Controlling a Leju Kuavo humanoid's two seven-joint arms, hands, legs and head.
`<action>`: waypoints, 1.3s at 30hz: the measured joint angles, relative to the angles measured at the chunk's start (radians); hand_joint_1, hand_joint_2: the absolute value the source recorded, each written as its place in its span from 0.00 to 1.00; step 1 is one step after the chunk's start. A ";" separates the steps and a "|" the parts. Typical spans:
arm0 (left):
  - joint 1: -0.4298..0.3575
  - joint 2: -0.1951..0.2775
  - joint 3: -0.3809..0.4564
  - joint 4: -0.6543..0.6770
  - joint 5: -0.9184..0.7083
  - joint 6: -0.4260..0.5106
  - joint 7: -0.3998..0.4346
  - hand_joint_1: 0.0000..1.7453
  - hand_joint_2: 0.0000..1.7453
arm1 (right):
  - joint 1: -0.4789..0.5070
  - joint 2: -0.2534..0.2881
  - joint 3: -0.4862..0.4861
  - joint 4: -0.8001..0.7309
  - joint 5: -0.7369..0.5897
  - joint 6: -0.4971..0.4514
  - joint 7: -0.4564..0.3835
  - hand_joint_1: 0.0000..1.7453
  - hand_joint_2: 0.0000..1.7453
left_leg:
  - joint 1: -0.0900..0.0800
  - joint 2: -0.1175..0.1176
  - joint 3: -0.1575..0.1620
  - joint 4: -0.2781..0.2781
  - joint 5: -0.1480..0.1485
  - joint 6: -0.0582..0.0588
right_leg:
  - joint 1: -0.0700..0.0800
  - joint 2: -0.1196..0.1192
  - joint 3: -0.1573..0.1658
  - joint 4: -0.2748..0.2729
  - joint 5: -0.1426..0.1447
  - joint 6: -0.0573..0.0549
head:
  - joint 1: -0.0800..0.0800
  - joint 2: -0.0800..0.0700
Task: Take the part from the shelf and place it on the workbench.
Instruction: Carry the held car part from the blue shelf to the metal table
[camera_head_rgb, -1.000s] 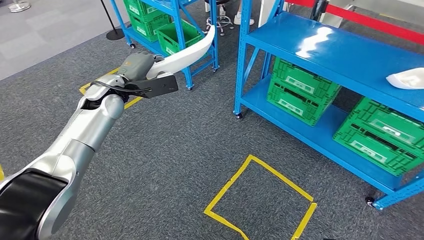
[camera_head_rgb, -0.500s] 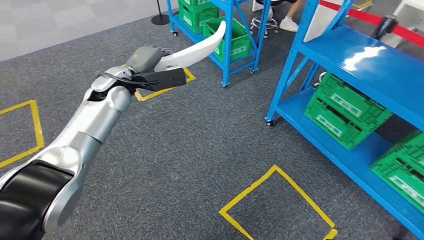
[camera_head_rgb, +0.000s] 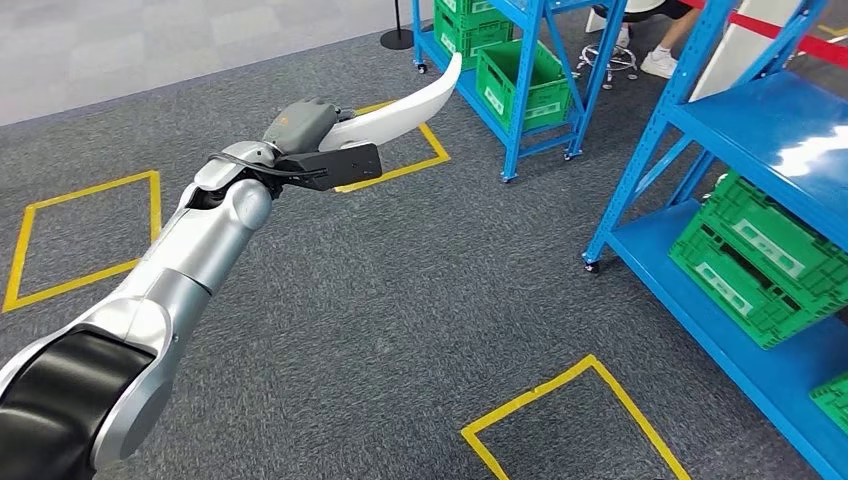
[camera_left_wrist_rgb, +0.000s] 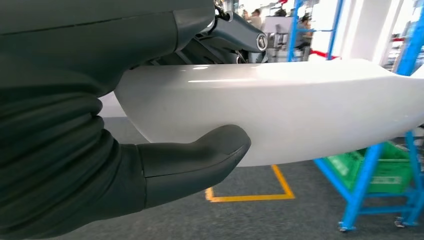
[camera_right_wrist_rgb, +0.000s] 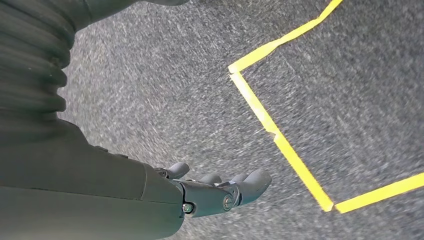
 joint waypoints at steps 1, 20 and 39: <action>0.002 0.000 0.000 0.003 0.000 0.000 0.001 0.90 1.00 | 0.000 0.000 0.000 0.000 0.000 0.000 0.000 0.00 1.00 | 0.003 0.003 -0.015 0.029 -0.003 -0.002 | 0.000 -0.014 0.001 0.000 -0.002 0.000 | 0.000 0.000; 0.003 -0.033 0.001 0.017 -0.024 0.034 0.032 0.90 1.00 | -0.003 0.003 0.025 0.000 0.041 -0.009 0.035 0.00 1.00 | 0.000 -0.095 0.140 -0.250 0.117 0.049 | -0.009 0.067 -0.041 0.097 -0.030 0.055 | 0.013 0.000; 0.038 0.010 0.044 -0.014 -0.033 0.058 0.014 0.90 1.00 | 0.013 0.005 0.037 0.000 0.041 -0.011 0.027 0.00 1.00 | -0.031 0.084 0.138 -0.249 0.108 0.046 | 0.016 -0.109 0.020 0.006 -0.026 0.017 | 0.003 0.000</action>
